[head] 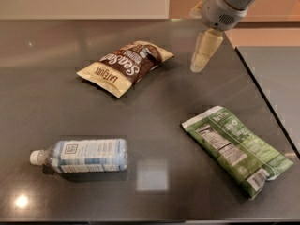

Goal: Move brown chip bag near green jalapeno chip bag

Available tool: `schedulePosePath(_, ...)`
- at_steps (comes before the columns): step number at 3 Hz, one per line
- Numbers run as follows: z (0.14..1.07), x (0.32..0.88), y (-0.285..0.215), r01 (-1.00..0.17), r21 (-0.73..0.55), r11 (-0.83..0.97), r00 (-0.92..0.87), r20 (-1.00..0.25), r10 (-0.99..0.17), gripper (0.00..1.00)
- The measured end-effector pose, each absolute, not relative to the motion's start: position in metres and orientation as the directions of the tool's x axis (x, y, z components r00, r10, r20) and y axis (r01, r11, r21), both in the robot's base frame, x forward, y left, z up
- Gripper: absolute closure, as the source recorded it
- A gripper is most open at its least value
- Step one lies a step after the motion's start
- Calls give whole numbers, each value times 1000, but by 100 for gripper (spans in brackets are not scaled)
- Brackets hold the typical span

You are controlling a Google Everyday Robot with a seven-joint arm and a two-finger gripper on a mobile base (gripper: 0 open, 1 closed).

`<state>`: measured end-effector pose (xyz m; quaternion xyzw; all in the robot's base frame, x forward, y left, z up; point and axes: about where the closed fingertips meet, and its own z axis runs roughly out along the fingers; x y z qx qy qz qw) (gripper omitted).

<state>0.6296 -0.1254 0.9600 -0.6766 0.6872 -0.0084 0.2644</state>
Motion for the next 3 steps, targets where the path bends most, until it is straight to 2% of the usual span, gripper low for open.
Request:
schedulePosePath(2,933,674,-42,-942,-334,-32,184,-435,-881,0)
schedulePosePath(3,910,685,-8,-944,-317,-90,221,-406,-887,0)
